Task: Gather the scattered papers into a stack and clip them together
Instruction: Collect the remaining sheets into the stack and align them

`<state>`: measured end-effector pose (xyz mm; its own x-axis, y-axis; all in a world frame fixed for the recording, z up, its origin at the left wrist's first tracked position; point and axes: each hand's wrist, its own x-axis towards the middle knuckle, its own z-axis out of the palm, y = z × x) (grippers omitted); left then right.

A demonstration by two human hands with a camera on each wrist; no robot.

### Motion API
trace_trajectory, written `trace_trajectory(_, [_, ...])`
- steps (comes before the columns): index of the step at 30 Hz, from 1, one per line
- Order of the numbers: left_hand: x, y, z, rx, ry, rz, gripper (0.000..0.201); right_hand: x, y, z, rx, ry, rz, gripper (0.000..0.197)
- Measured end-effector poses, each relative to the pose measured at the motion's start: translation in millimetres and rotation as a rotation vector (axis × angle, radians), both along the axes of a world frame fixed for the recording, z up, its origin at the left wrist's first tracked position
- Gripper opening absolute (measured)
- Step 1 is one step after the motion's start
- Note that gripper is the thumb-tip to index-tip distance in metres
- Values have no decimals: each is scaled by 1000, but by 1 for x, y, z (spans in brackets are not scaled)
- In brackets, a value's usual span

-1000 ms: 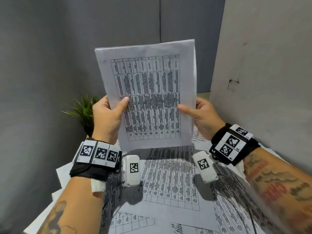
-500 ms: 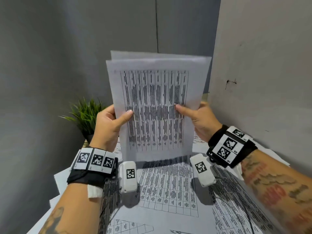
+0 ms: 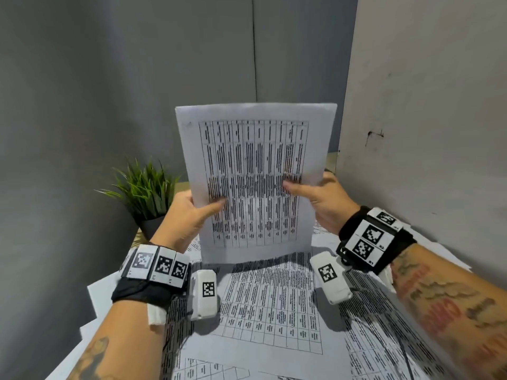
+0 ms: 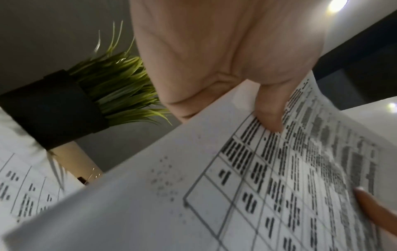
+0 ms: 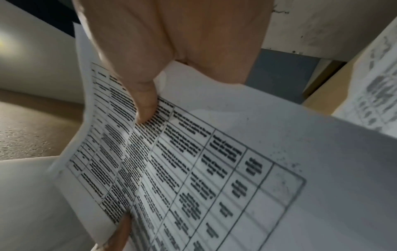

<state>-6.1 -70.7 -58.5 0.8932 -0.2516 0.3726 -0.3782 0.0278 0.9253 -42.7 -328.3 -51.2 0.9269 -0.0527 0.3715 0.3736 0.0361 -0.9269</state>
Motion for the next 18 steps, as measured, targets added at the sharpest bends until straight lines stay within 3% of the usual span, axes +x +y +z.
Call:
trace_trajectory(3, [3,8,4,43,-111,86,22,10,-4,8,-78,57,23,55])
trace_trajectory(5, [6,17,6,-45,-127,153,8,18,-10,9,-137,180,51,62])
trace_trajectory(6, [8,21,7,-96,-127,200,13,20,-15,9,-230,251,80,61])
trace_trajectory(9, [14,27,7,-190,-113,288,23,27,-28,1,-894,523,124,73])
trace_trajectory(12, [14,25,6,-172,-106,295,18,34,-23,-14,-1510,614,76,107])
trace_trajectory(14, [13,23,4,-154,-99,279,20,33,-13,-16,-1714,594,91,114])
trace_trajectory(18, [12,20,4,-119,-100,260,24,29,-4,-15,-1827,617,100,91])
